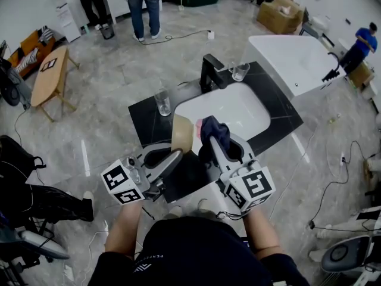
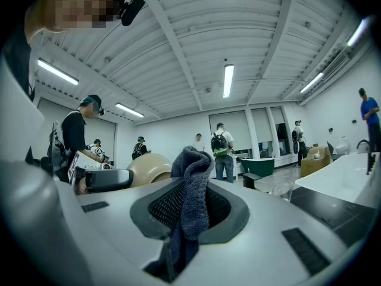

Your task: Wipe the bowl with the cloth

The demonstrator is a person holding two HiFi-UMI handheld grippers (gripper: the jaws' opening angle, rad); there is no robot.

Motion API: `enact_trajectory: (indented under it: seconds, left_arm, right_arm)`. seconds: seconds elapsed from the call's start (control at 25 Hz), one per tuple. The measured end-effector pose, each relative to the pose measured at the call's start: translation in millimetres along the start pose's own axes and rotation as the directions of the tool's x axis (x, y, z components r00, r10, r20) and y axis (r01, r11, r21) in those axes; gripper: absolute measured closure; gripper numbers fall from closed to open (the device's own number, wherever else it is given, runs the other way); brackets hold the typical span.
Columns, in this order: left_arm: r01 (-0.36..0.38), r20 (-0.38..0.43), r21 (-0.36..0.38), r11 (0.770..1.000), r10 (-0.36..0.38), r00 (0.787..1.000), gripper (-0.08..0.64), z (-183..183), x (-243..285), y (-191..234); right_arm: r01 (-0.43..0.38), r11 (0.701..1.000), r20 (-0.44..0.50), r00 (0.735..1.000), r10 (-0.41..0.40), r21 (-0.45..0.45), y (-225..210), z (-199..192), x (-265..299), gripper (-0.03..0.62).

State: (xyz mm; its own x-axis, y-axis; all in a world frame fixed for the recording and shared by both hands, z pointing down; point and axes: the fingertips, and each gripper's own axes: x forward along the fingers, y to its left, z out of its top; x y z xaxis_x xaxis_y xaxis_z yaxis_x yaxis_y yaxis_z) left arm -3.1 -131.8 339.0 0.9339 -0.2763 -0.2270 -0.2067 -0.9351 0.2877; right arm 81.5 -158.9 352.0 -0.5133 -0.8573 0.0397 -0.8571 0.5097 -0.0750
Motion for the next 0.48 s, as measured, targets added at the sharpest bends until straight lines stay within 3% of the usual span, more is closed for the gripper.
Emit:
enact_trajectory:
  seconds: [0.48]
  left_arm:
    - [-0.188,-0.043,0.082,0.979,0.192,0.981,0.545,-5.4,5.8,24.4]
  right_arm:
    - [0.008,1.000,-0.017,1.000,-0.008,0.012,3.5,-7.8,0.5,0.523]
